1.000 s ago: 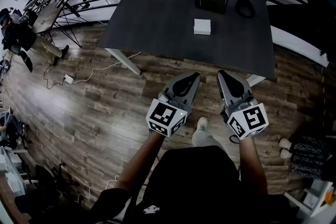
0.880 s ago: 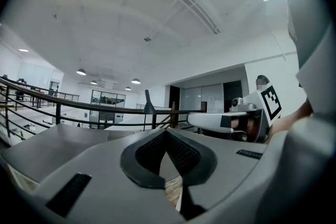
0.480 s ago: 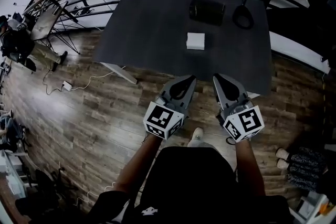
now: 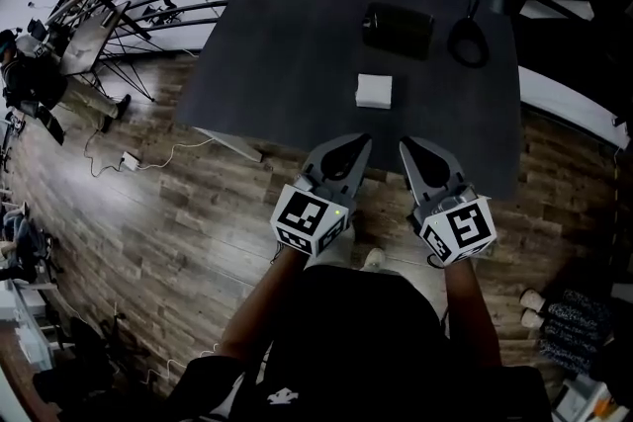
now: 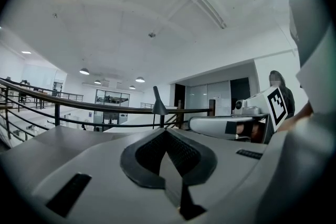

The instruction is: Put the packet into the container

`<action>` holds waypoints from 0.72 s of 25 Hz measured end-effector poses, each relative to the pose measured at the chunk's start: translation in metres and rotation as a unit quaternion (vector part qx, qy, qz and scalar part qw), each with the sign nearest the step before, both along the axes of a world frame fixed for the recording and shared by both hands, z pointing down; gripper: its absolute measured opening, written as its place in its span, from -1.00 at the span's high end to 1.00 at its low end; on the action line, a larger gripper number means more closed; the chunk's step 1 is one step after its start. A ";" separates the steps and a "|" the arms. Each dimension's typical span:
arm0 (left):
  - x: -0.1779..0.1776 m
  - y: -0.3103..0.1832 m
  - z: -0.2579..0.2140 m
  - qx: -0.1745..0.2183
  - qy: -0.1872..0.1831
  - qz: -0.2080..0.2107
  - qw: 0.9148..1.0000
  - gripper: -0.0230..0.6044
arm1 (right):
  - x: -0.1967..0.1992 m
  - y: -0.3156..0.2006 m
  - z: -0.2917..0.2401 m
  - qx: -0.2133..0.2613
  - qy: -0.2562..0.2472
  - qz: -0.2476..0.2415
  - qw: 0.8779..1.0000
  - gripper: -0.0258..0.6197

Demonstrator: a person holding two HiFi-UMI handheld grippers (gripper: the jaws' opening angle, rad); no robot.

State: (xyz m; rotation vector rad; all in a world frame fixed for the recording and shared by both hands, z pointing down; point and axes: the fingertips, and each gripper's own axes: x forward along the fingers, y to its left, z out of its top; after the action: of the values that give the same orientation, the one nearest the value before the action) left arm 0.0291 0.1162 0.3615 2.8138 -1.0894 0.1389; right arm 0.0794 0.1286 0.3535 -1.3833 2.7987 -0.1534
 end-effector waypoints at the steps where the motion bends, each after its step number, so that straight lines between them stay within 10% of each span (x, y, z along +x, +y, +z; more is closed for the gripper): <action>1: -0.001 -0.007 0.000 0.000 0.001 0.004 1.000 0.94 | 0.000 -0.007 0.001 -0.001 -0.001 0.004 1.000 0.91; 18: -0.035 -0.155 -0.014 0.022 0.013 0.026 0.999 0.94 | -0.039 -0.150 -0.008 -0.006 0.001 0.018 1.000 0.91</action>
State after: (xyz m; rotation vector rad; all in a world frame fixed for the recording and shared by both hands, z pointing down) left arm -0.0061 -0.0386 0.3473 2.8762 -1.0261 0.0847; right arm 0.0404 -0.0211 0.3452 -1.4357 2.7768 -0.1680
